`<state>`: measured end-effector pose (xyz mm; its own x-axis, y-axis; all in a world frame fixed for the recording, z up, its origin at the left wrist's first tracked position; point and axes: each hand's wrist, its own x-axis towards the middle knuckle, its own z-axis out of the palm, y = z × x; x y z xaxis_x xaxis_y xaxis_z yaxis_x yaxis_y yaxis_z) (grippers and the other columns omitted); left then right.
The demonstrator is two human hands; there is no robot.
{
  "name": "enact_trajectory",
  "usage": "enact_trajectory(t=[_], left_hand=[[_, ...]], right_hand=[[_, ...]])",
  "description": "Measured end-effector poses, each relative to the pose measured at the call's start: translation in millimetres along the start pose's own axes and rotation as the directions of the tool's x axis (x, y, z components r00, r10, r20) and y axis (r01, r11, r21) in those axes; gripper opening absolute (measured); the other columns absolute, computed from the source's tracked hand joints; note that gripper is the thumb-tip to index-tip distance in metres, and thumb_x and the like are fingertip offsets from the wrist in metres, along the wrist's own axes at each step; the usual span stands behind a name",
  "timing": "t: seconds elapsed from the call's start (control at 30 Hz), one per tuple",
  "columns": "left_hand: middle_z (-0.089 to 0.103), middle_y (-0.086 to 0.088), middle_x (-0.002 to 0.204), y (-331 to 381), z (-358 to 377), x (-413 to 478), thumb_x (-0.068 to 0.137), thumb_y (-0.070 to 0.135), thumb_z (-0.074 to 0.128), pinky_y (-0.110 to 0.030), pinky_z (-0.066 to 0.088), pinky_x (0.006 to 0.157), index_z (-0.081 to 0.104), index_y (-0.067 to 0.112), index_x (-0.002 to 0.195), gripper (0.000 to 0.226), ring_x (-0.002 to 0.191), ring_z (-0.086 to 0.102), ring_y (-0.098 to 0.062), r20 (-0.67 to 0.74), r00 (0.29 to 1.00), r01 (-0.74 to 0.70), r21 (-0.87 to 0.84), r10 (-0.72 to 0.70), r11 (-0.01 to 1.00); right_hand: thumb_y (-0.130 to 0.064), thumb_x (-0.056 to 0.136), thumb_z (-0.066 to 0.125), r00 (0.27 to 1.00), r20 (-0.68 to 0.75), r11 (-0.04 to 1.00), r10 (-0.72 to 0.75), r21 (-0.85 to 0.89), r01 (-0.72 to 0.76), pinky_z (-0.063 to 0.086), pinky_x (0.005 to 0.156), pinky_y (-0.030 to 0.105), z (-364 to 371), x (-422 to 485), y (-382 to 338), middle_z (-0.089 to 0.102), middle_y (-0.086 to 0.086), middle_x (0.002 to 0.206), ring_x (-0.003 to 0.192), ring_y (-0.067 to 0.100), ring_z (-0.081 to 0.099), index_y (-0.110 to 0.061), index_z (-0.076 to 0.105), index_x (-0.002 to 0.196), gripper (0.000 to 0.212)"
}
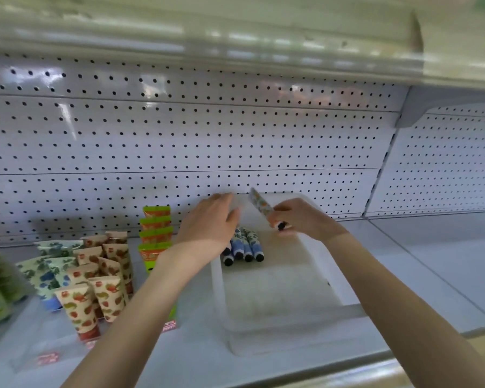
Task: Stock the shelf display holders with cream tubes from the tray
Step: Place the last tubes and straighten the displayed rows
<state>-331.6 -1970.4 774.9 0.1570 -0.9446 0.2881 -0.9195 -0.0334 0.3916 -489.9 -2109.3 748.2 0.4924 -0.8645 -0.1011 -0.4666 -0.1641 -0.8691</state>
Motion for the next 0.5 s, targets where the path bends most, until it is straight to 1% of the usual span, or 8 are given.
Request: enact_trajectory(t=[0.03, 0.1, 0.17, 0.2, 0.27, 0.33, 0.43, 0.5], left_hand=[[0.048, -0.008, 0.132, 0.7, 0.1, 1.6, 0.101, 0.032, 0.031, -0.035, 0.036, 0.093, 0.042, 0.01, 0.131, 0.039, 0.12, 0.044, -0.024, -0.031, 0.999, 0.02, -0.038, -0.021, 0.999], [0.051, -0.009, 0.127, 1.4, -0.2, 5.0, 0.1, 0.038, 0.03, -0.035, 0.037, 0.089, 0.045, 0.009, 0.125, 0.041, 0.116, 0.047, -0.024, -0.084, 0.994, 0.055, -0.112, -0.064, 0.992], [0.051, -0.007, 0.13, 1.0, -0.2, 7.8, 0.098, 0.043, 0.032, -0.036, 0.039, 0.093, 0.045, 0.01, 0.128, 0.046, 0.12, 0.047, -0.023, -0.113, 0.99, 0.063, -0.229, -0.09, 0.971], [0.051, -0.004, 0.133, 0.6, -0.2, 9.1, 0.097, 0.044, 0.034, -0.038, 0.039, 0.097, 0.046, 0.012, 0.13, 0.047, 0.122, 0.047, -0.022, -0.128, 0.988, 0.049, -0.294, -0.09, 0.955], [0.057, -0.001, 0.128, 0.3, -0.7, 11.2, 0.095, 0.043, 0.041, -0.039, 0.041, 0.098, 0.054, 0.014, 0.124, 0.043, 0.119, 0.051, -0.019, -0.183, 0.98, -0.004, -0.379, -0.071, 0.926], [0.064, -0.002, 0.115, 1.0, -1.7, 11.1, 0.093, 0.036, 0.051, -0.035, 0.045, 0.094, 0.061, 0.012, 0.112, 0.032, 0.11, 0.057, -0.016, -0.228, 0.971, -0.042, -0.453, -0.071, 0.891], [0.069, -0.004, 0.101, 0.7, -4.5, 6.3, 0.089, 0.025, 0.06, -0.029, 0.048, 0.088, 0.065, 0.004, 0.101, 0.025, 0.097, 0.063, -0.015, -0.22, 0.97, -0.065, -0.644, -0.104, 0.762], [0.069, -0.003, 0.097, -0.4, -8.1, 1.3, 0.089, 0.02, 0.061, -0.023, 0.048, 0.084, 0.066, 0.004, 0.099, 0.02, 0.09, 0.063, -0.012, -0.215, 0.969, -0.075, -0.73, -0.124, 0.679]], right_hand=[[-0.006, 0.088, 0.06, 0.998, 0.033, 0.993, -0.052, 0.109, 0.048, 0.057, 0.074, 0.025, -1.3, -5.7, -5.9, 0.062, 0.009, 0.091, 0.077, 0.014, 0.06, 0.002, 0.064, 0.096, 0.012], [-0.01, 0.09, 0.058, 0.976, 0.144, 0.936, -0.161, 0.336, 0.105, 0.056, 0.081, 0.028, -1.0, -18.3, -15.8, 0.061, 0.005, 0.093, 0.089, 0.013, 0.061, -0.001, 0.061, 0.107, 0.019], [-0.014, 0.087, 0.055, 0.935, 0.247, 0.864, -0.253, 0.492, 0.104, 0.055, 0.085, 0.03, 2.3, -30.3, -22.6, 0.064, 0.004, 0.097, 0.1, 0.014, 0.062, -0.007, 0.059, 0.115, 0.029], [-0.014, 0.084, 0.054, 0.917, 0.284, 0.839, -0.281, 0.537, 0.091, 0.055, 0.086, 0.031, 5.4, -35.3, -24.8, 0.066, 0.003, 0.098, 0.1, 0.013, 0.063, -0.008, 0.058, 0.116, 0.033], [-0.011, 0.081, 0.052, 0.895, 0.329, 0.811, -0.302, 0.582, 0.06, 0.055, 0.085, 0.03, 14.2, -41.4, -27.1, 0.069, 0.002, 0.096, 0.096, 0.012, 0.066, -0.009, 0.057, 0.117, 0.036], [-0.011, 0.08, 0.055, 0.887, 0.349, 0.8, -0.301, 0.599, 0.036, 0.056, 0.084, 0.032, 22.5, -42.9, -26.2, 0.071, 0.001, 0.096, 0.093, 0.014, 0.068, -0.01, 0.058, 0.117, 0.038], [-0.018, 0.07, 0.065, 0.883, 0.362, 0.792, -0.298, 0.611, 0.017, 0.057, 0.079, 0.032, 29.6, -42.8, -25.3, 0.072, 0.003, 0.097, 0.091, 0.017, 0.069, -0.016, 0.071, 0.103, 0.033], [-0.021, 0.066, 0.068, 0.885, 0.357, 0.786, -0.299, 0.618, 0.016, 0.057, 0.078, 0.032, 31.6, -42.9, -25.5, 0.072, 0.005, 0.099, 0.091, 0.019, 0.069, -0.017, 0.074, 0.093, 0.028]])
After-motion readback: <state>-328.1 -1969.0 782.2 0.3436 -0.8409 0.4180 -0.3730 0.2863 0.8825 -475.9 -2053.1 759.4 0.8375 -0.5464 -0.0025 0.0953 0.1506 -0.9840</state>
